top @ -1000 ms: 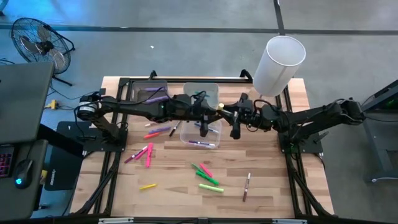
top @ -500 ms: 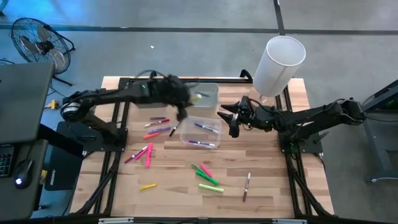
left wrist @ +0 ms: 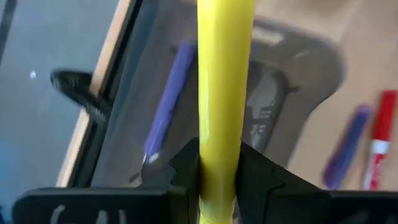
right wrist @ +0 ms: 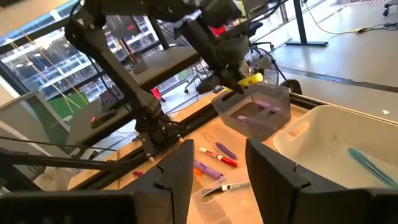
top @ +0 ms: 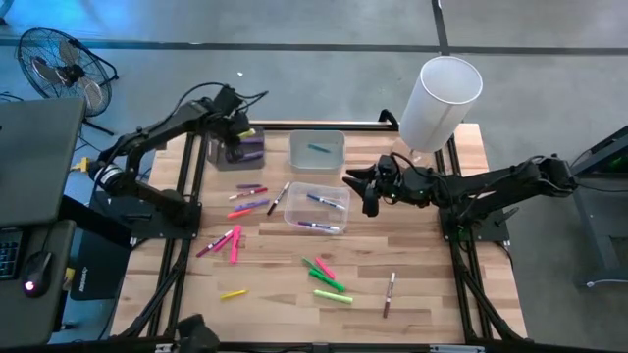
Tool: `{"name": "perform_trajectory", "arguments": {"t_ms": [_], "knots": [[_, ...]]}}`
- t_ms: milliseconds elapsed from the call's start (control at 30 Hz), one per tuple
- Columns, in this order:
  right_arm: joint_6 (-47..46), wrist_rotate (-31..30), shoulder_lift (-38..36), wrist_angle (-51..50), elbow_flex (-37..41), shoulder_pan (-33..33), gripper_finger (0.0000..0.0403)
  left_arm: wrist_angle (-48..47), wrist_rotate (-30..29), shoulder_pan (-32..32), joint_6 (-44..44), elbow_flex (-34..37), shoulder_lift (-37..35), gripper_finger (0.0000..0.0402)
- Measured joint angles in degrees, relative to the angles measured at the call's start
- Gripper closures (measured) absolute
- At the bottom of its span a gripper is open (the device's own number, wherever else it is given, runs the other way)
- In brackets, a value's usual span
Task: Pick & Place Markers
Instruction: Put the yellow highlighter into the black bin, then put the right purple pen into the gray bin
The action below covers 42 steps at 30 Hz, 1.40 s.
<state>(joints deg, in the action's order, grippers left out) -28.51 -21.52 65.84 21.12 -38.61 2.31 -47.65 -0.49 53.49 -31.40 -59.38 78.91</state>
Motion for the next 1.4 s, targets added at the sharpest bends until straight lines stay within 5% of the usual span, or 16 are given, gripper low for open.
{"name": "perform_trajectory", "arguments": {"t_ms": [567, 800, 1000, 1200, 1400], "knots": [[-0.5, -1.2, 0.0, -1.7, 0.0, 0.0, 0.0277, -2.1, -2.4, 0.6, 5.9, 0.8, 0.0, 0.0274], [-7.0, -2.5, 0.0, -14.9, 0.0, 0.0, 0.0279, -7.5, 5.5, -3.5, 16.6, -0.4, -3.6, 0.0273], [-9.2, 0.0, -3.3, -29.3, 0.0, 0.0, 0.0318, -7.2, 4.7, -14.6, 30.6, -0.5, -11.2, 0.0273], [-9.0, 0.5, -10.3, -45.5, 0.0, 0.0, 0.0394, -3.3, -2.4, -30.8, 47.1, -0.5, -13.6, 0.0273], [-8.7, 0.7, -15.9, -54.4, 0.0, -0.1, 0.0372, 2.0, -6.1, -42.9, 57.0, -0.5, -12.4, 0.0273]]}}
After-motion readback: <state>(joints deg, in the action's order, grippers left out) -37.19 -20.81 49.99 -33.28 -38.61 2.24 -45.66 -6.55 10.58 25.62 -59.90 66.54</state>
